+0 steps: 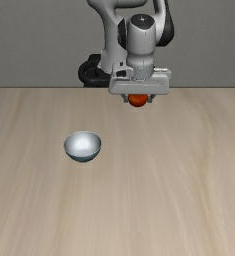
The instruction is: Pick the tomato on the table and place it on the bowl
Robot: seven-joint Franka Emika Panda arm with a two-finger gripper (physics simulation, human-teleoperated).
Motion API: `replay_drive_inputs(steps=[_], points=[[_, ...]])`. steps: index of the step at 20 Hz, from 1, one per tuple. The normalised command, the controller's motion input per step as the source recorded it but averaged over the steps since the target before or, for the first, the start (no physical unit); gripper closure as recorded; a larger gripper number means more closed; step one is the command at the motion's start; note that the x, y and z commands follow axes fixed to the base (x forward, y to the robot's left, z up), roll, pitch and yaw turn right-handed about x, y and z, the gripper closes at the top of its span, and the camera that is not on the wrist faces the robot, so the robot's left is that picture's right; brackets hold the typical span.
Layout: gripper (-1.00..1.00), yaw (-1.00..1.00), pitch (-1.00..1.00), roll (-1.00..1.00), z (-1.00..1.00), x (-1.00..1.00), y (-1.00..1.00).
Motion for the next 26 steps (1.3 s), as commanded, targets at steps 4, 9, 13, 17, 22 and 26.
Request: replay_drive_inputs(steps=[4,9,13,17,22,26], points=[[1.00,0.00,0.00,0.00,0.00,0.00,-1.00],[1.00,0.00,0.00,0.00,0.00,0.00,-1.00],[1.00,0.00,0.00,0.00,0.25,0.00,-0.75],[1.00,0.00,0.00,0.00,0.00,1.00,0.00],[1.00,0.00,0.00,0.00,0.00,1.00,0.00],[1.00,0.00,0.00,0.00,0.00,1.00,0.00]])
